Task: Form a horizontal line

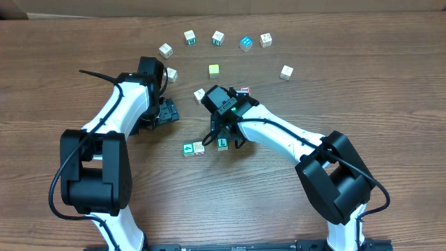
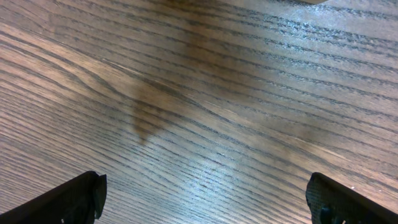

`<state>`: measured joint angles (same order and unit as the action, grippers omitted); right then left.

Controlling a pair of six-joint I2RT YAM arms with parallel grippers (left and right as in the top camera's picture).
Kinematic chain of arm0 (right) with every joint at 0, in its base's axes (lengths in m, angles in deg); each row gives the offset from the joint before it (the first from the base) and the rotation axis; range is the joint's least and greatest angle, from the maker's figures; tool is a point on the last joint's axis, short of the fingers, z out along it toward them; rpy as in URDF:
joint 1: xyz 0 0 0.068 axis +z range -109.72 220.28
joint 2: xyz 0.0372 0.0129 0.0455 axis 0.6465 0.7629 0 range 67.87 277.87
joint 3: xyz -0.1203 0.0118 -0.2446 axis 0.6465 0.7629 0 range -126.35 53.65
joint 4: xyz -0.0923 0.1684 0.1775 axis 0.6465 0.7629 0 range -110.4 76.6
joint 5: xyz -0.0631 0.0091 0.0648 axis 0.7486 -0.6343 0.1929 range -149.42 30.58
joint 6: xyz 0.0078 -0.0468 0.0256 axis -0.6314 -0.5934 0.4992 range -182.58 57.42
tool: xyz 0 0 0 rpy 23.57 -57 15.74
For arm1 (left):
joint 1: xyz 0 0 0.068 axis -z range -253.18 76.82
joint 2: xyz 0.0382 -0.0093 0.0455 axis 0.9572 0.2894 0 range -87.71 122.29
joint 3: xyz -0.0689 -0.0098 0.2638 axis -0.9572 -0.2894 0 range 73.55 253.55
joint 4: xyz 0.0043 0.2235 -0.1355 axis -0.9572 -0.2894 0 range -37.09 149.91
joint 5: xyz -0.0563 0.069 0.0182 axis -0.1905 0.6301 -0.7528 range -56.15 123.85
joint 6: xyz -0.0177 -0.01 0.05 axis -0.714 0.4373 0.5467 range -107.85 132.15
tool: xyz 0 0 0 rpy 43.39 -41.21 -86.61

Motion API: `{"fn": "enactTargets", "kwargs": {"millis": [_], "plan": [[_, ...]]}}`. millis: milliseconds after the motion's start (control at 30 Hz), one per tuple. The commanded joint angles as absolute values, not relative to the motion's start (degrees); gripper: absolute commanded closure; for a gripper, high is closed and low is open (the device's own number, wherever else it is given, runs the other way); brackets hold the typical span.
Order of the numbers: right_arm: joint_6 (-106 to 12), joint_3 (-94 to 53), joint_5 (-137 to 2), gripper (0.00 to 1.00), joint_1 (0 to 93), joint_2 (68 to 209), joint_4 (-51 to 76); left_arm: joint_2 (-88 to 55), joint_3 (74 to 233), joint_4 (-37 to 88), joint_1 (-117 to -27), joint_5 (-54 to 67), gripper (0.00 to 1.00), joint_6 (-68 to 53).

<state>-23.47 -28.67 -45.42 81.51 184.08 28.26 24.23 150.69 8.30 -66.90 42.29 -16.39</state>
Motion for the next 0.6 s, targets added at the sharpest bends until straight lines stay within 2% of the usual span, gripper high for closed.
{"fn": "enactTargets", "kwargs": {"millis": [0, 133, 233, 333, 567], "plan": [[-23.1, -28.3, -44.7, 0.0, 81.0, 183.3, 28.1, 24.8, 150.5, 8.3, -66.8, 43.0, 0.0, -16.6], [-23.1, -28.3, -44.7, 0.02, 81.0, 183.3, 28.7, 24.8, 150.5, 8.3, -66.8, 43.0, 0.01, -16.6], [-23.1, -28.3, -44.7, 0.2, 81.0, 183.3, 29.5, 24.8, 150.5, 8.3, -66.8, 43.0, 0.01, -16.6], [-23.1, -28.3, -44.7, 0.32, 81.0, 183.3, 30.2, 24.8, 150.5, 8.3, -66.8, 43.0, 0.0, -16.6], [-23.1, -28.3, -44.7, 0.41, 81.0, 183.3, 31.2, 24.8, 150.5, 8.3, -66.8, 43.0, 0.0, -16.6]]}}
